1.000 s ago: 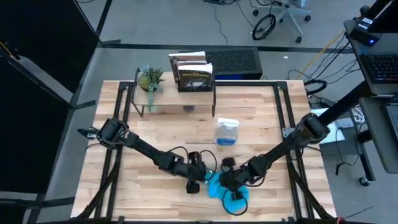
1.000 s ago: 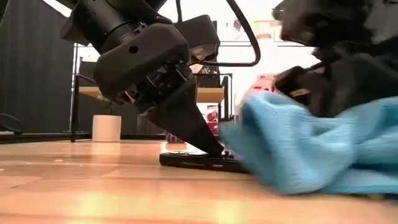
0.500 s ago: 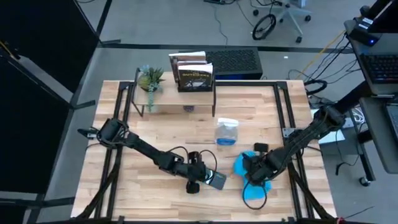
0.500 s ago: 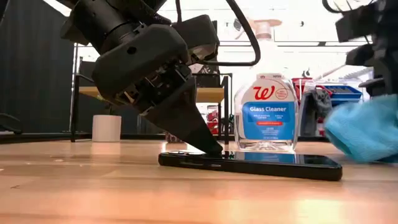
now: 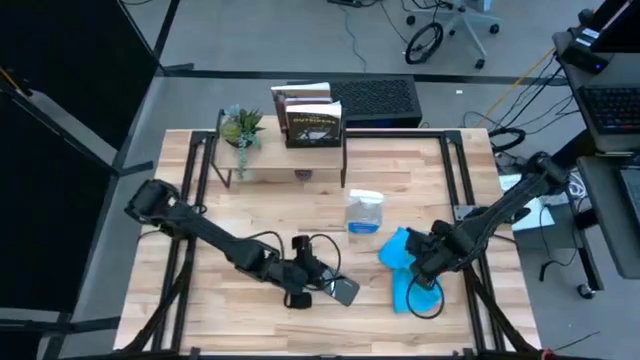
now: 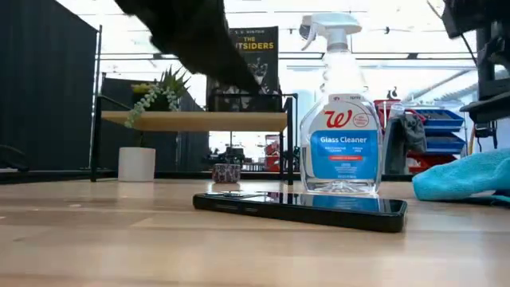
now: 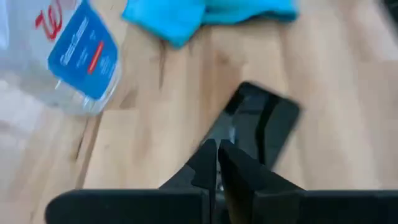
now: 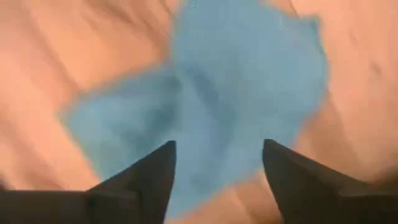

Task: Apply microfiber cloth
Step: Wipe the front of the black cellphone with a blue microfiber cloth

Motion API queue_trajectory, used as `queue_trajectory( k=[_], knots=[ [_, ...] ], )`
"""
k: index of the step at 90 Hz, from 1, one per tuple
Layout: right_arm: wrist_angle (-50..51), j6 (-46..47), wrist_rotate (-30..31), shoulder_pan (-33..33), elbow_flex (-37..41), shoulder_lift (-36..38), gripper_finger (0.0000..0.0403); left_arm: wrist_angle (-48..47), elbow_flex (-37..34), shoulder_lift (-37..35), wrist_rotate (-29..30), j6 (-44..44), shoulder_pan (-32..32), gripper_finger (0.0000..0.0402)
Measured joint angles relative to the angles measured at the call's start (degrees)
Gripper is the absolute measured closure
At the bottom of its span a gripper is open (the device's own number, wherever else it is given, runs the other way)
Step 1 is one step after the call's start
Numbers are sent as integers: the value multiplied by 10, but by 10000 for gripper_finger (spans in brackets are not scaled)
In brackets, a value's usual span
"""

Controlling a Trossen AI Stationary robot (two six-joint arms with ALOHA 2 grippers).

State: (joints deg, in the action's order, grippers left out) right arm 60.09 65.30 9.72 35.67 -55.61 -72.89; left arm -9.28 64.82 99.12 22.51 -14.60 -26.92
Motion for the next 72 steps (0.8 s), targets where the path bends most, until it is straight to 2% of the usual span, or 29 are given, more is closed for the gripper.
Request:
queue_trajectory(
  k=[7,13,29,54,72],
  knots=[
    [-96,-27,66,0,-1,3,149,11,2,-4,1,-4,-13,395],
    [-186,-69,90,-7,-1,-9,139,0,1,1,-5,-13,-23,395],
    [-404,-141,-5,-41,-1,-79,129,1,1,32,-47,-16,-46,395],
    [-427,-169,-24,-87,-1,-232,128,18,1,83,-51,-27,-50,392],
    [-481,-191,-108,-131,-1,-308,128,19,1,96,-53,-42,-41,335]
  ],
)
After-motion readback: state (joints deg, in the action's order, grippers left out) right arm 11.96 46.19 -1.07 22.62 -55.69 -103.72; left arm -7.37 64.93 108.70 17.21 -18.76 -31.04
